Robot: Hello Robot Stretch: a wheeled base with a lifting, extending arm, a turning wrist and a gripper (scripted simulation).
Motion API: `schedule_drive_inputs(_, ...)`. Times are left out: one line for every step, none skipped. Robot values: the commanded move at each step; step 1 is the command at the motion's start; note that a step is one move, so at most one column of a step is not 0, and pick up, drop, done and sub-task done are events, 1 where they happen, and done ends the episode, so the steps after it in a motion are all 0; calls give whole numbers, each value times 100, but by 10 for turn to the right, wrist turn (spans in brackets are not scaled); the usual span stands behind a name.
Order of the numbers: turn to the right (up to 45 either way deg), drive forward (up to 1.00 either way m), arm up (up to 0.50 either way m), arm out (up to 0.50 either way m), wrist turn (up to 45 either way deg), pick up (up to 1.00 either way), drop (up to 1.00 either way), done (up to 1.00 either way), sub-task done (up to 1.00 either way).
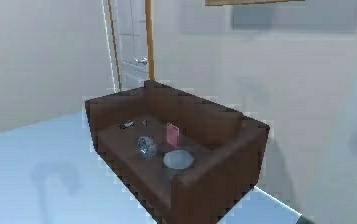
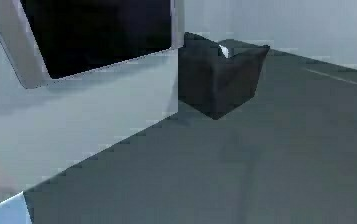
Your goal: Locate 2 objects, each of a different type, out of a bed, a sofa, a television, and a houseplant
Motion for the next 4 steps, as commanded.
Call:
schedule_drive_inputs(-390, 0, 0, 0, 0, 0, 0, 0, 0)
schedule_drive_inputs(0, 15, 0, 0, 0, 0, 0, 0, 0)
schedule_drive_inputs(360, 0, 0, 0, 0, 0, 0, 0, 0)
schedule_drive_inputs(0, 0, 0, 0, 0, 0, 0, 100, 0)
